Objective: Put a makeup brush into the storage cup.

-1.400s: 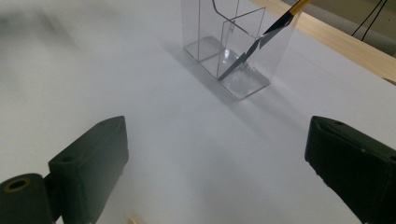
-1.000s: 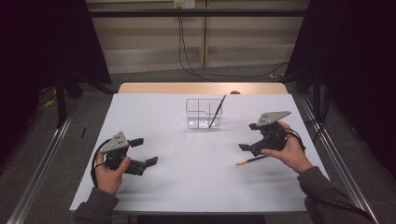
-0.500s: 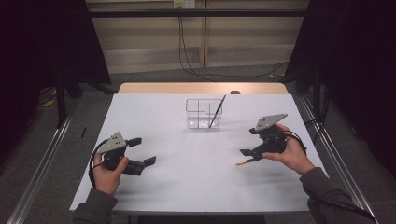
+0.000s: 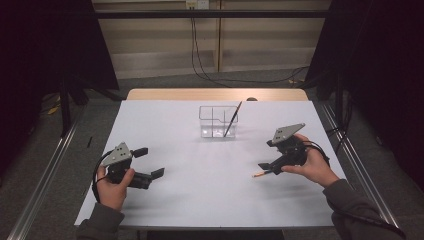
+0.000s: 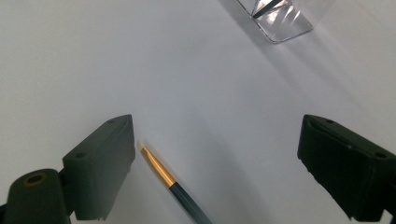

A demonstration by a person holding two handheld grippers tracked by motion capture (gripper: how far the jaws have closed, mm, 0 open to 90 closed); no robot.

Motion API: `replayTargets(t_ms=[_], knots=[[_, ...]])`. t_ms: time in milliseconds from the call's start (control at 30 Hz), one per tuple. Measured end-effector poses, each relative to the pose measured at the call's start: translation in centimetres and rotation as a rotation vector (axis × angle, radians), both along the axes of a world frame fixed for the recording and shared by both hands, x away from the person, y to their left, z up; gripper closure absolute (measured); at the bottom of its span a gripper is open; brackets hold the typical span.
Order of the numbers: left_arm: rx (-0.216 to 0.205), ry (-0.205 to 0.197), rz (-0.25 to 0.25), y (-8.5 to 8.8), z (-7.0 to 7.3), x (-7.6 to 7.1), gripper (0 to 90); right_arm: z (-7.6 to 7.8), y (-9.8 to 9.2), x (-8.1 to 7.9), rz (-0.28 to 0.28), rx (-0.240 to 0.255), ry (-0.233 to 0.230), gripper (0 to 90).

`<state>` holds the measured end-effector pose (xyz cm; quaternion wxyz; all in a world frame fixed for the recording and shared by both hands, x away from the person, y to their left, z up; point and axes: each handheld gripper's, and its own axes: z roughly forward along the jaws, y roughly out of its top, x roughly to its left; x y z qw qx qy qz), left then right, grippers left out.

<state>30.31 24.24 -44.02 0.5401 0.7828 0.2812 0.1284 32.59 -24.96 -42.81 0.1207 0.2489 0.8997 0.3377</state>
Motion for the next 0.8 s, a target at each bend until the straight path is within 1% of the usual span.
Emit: replayTargets(t_ms=[33,67,167,200,233,267,300,367,400,533,567,600,633,667,700,733,767,800], knots=[[-0.011,0.0,-0.012,0.04,-0.03,0.06,1.4,-0.05,0.02,0.04,0.01,-0.005,-0.001,11.3],[-0.011,0.002,-0.011,0.05,-0.03,0.03,1.3,-0.11,0.09,0.03,0.016,-0.004,0.01,11.6],[-0.001,0.003,0.002,0.08,0.0,-0.07,1.3,-0.24,0.32,-0.03,0.025,-0.032,0.003,12.3],[0.001,0.003,0.001,0.1,-0.01,-0.06,1.3,-0.35,0.39,0.0,0.039,-0.026,0.008,12.8],[-0.014,0.004,-0.016,0.12,-0.09,0.01,1.3,-0.36,0.43,-0.03,0.044,-0.034,0.012,13.3],[-0.016,0.005,-0.015,0.11,-0.09,0.01,1.3,-0.36,0.51,-0.1,0.038,-0.057,0.003,13.8],[-0.003,0.006,-0.002,0.12,-0.02,-0.05,1.3,-0.4,0.55,-0.07,0.05,-0.059,0.011,14.3],[-0.003,0.006,0.001,0.13,-0.01,-0.05,1.3,-0.43,0.62,-0.06,0.059,-0.079,0.006,14.9],[-0.004,0.007,0.0,0.12,-0.01,-0.05,1.3,-0.42,0.66,-0.14,0.057,-0.089,0.013,15.6],[0.0,0.004,0.001,0.13,0.0,-0.07,1.3,-0.38,0.71,-0.14,0.079,-0.112,0.016,17.5],[-0.004,0.003,-0.002,0.13,-0.02,-0.05,1.3,-0.38,0.72,-0.08,0.093,-0.123,0.008,18.2],[-0.009,0.005,-0.002,0.13,-0.04,-0.04,1.3,-0.39,0.76,-0.16,0.092,-0.129,0.017,18.8],[-0.006,0.004,0.002,0.14,-0.02,-0.06,1.3,-0.46,0.76,-0.1,0.104,-0.146,0.005,19.5],[-0.011,0.004,0.004,0.14,-0.02,-0.06,1.3,-0.48,0.8,-0.17,0.106,-0.157,0.008,19.9],[-0.005,0.003,0.002,0.19,0.01,-0.06,1.3,-0.55,0.8,-0.17,0.114,-0.163,0.005,20.6],[-0.015,0.002,-0.007,0.22,-0.03,0.0,1.3,-0.64,0.81,-0.2,0.124,-0.171,0.011,21.4],[-0.015,0.001,-0.008,0.24,-0.02,0.0,1.2,-0.74,0.82,-0.16,0.133,-0.176,0.004,22.2],[-0.017,0.002,-0.003,0.25,-0.01,-0.02,1.3,-0.78,0.84,-0.24,0.134,-0.177,0.014,23.1]])
